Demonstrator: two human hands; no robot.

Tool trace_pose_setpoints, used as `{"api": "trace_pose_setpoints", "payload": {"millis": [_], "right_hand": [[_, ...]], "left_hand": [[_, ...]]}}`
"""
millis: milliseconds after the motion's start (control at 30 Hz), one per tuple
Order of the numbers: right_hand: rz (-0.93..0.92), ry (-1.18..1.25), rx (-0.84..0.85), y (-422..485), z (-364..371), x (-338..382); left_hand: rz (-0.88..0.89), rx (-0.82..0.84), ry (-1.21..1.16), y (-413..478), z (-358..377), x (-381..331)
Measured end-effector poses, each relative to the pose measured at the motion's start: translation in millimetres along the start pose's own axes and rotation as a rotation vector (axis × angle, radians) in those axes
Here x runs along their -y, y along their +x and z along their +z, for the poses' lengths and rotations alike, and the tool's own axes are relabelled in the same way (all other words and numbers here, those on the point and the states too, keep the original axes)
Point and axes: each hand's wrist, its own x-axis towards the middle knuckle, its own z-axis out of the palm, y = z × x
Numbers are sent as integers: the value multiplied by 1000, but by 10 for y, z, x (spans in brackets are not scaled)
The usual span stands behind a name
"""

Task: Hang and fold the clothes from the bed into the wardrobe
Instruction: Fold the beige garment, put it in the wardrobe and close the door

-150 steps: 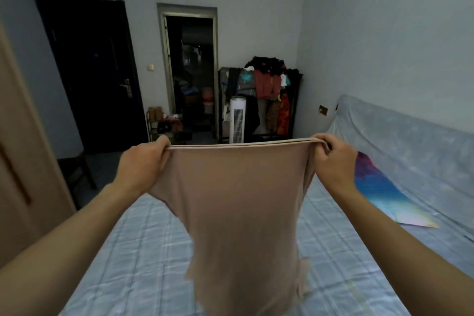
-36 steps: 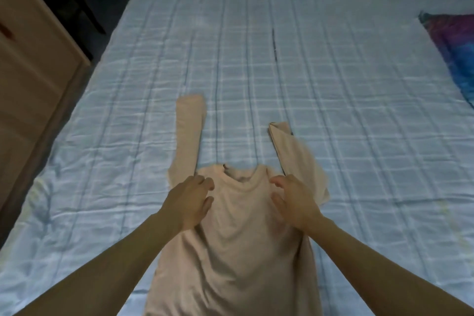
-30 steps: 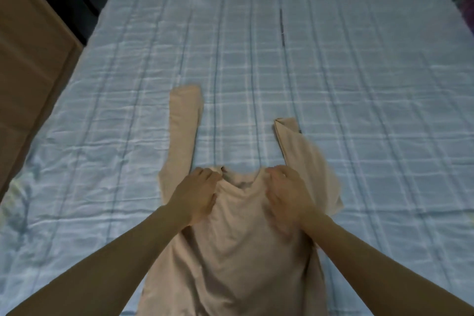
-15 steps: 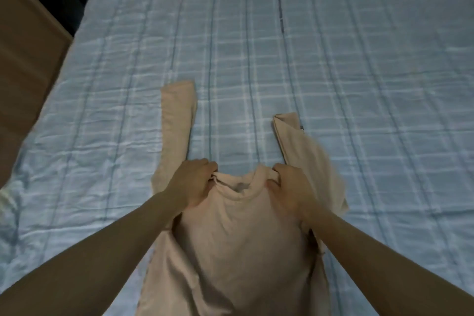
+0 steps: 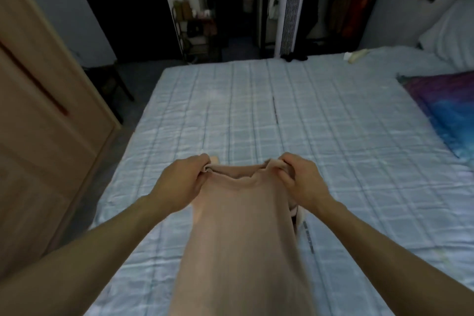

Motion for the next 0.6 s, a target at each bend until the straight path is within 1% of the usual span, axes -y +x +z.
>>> {"api": "trace_pose_setpoints", "payload": {"millis": [233, 367, 467, 533, 600], "right_hand": [[-204, -61, -288, 87, -1186, 1686], [-366, -69, -412, -45, -1653, 2575], [-450, -45, -481, -190, -1858, 3090], [-488, -31, -516, -299, -1916, 3360], [-498, -6, -515, -396, -1928, 3555]], "left_hand": [[191, -329, 101, -195, -1900, -573], [310, -503, 111, -515, -2781, -807], [374, -618, 41, -768, -3222, -900], [407, -663, 10, -915, -3399, -937], [421, -687, -33, -1040, -3506, -952]]}}
